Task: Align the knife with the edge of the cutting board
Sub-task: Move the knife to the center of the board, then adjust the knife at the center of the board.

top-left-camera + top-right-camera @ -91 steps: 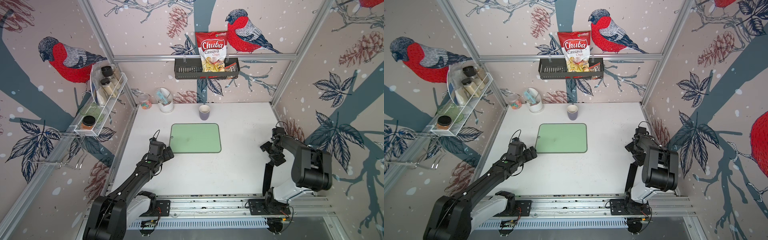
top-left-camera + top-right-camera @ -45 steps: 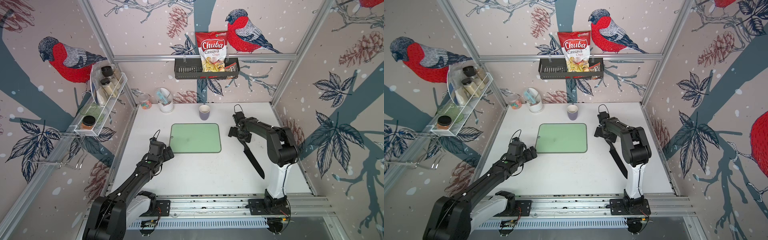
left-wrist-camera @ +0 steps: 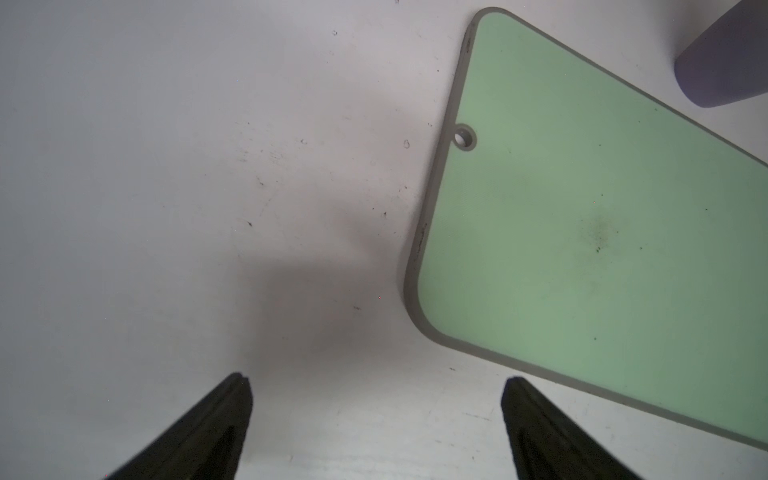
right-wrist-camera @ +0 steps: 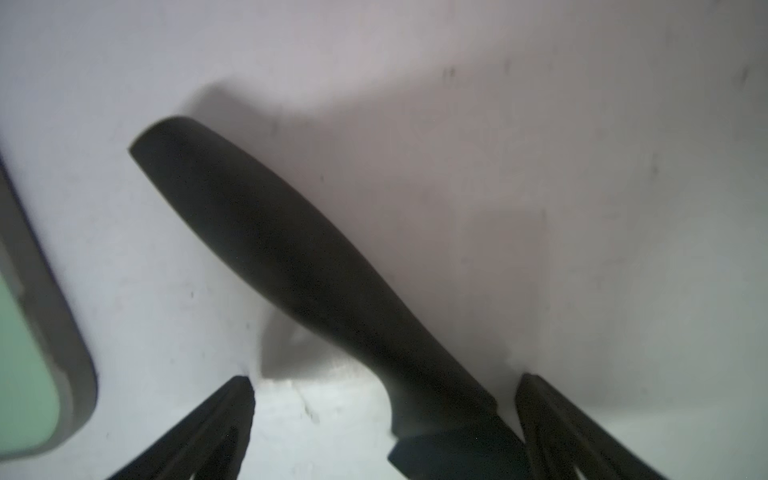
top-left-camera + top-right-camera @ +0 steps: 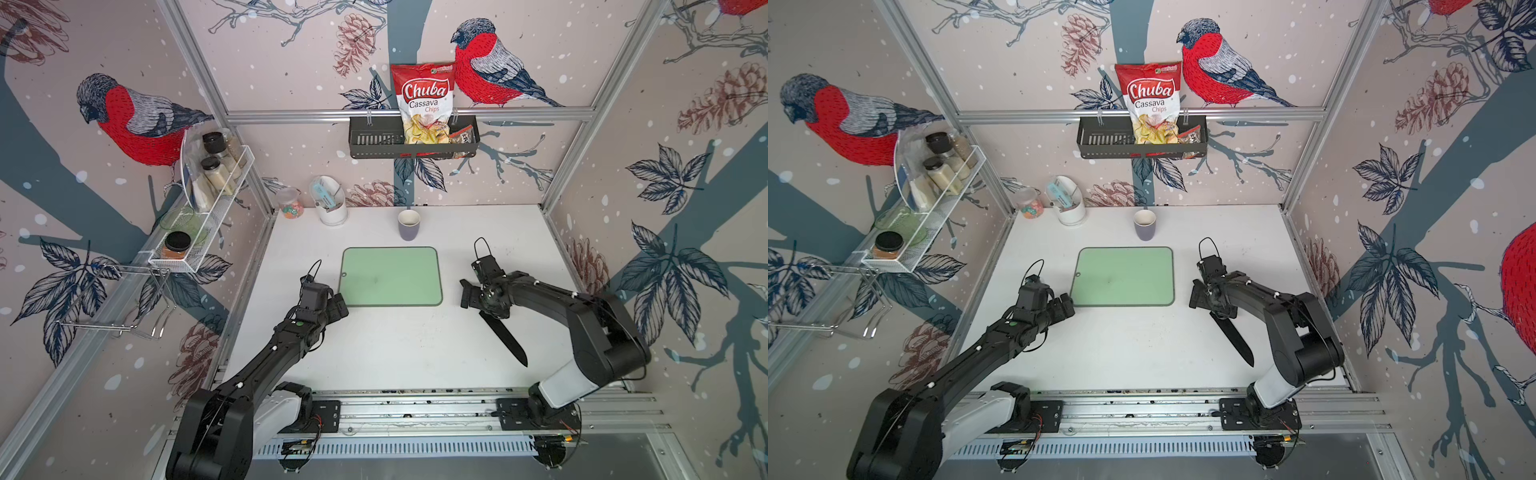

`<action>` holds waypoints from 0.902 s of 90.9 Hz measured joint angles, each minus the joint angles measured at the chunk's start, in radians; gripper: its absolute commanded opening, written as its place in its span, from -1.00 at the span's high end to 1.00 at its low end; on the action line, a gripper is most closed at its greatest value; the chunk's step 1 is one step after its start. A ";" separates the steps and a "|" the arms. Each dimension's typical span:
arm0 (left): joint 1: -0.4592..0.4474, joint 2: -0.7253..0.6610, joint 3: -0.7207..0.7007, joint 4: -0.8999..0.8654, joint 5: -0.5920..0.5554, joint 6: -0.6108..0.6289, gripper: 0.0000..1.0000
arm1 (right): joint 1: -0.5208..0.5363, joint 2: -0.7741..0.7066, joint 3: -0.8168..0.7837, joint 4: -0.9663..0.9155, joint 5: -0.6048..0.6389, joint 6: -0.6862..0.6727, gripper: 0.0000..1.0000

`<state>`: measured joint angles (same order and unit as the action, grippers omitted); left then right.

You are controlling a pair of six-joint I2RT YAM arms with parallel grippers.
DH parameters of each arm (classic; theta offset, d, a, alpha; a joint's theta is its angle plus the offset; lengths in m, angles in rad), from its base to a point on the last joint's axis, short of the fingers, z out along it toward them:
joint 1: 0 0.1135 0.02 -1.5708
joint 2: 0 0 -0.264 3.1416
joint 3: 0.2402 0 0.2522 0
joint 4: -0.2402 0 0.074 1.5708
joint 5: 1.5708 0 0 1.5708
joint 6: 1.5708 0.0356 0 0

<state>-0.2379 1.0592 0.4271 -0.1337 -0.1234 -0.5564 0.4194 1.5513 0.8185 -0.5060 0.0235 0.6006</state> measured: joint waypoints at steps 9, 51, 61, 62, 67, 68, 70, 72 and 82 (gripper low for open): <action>0.000 0.000 0.001 0.000 0.000 0.001 -0.91 | -0.002 -0.091 -0.034 -0.065 -0.067 0.053 -1.00; -0.003 0.008 0.004 0.000 -0.001 0.006 -0.91 | 0.132 -0.340 -0.224 -0.070 -0.154 0.375 -1.00; -0.005 0.010 0.004 0.000 -0.003 0.006 -0.91 | 0.217 -0.376 -0.247 -0.060 -0.155 0.430 -1.00; -0.005 0.011 0.005 0.000 -0.003 0.006 -0.91 | 0.225 -0.379 -0.252 -0.056 -0.155 0.437 -1.00; -0.005 0.014 0.005 0.000 -0.003 0.006 -0.92 | 0.262 -0.385 -0.280 -0.045 -0.155 0.469 -1.00; -0.005 0.014 0.005 0.000 -0.004 0.006 -0.91 | 0.267 -0.385 -0.283 -0.044 -0.153 0.473 -1.00; -0.006 0.015 0.005 0.000 -0.004 0.006 -0.91 | 0.279 -0.385 -0.287 -0.042 -0.148 0.481 -1.00; -0.006 0.017 0.005 0.000 -0.004 0.006 -0.91 | 0.286 -0.386 -0.291 -0.026 -0.151 0.490 -1.00; -0.007 0.022 0.007 0.000 -0.004 0.006 -0.91 | 0.283 -0.366 -0.293 -0.021 -0.145 0.505 -1.00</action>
<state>-0.2447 1.0809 0.4343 -0.1337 -0.1276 -0.5499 0.7029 1.1851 0.5259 -0.5274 -0.1219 1.1057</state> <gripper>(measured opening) 0.957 0.999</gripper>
